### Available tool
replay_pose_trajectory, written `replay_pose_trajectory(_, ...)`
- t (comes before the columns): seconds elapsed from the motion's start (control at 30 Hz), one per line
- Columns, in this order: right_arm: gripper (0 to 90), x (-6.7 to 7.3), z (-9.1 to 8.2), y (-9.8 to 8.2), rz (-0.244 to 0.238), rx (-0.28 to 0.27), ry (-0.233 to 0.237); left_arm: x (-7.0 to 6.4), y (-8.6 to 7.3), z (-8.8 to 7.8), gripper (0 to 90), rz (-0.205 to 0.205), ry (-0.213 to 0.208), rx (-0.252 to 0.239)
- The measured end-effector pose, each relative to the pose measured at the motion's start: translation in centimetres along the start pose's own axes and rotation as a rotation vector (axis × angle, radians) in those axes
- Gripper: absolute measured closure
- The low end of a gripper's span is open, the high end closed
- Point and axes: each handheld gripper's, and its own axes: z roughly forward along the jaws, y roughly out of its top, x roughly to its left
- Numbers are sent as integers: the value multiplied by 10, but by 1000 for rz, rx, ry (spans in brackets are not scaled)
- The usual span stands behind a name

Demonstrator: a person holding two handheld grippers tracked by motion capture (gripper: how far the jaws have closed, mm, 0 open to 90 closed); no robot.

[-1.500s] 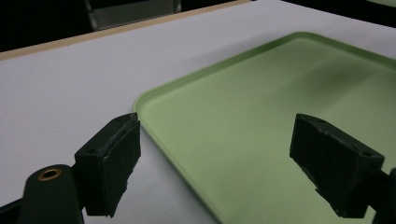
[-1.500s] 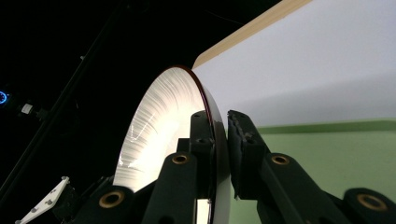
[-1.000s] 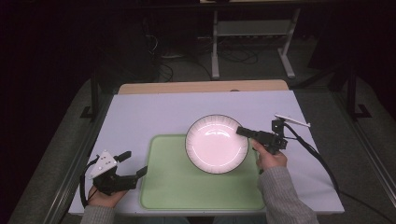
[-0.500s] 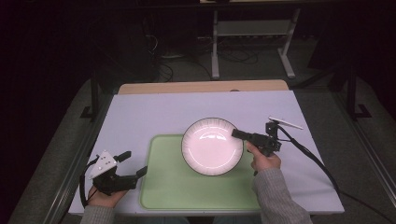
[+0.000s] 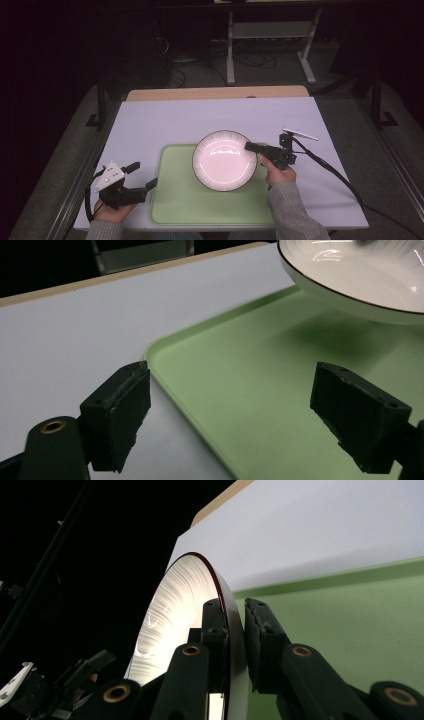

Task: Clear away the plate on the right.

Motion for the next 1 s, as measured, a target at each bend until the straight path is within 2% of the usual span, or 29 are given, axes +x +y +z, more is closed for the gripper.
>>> replay_pose_trajectory(1.0,779,-10,17,-14,-4,36,-66,1,0,-1,160,-3,0,-2)
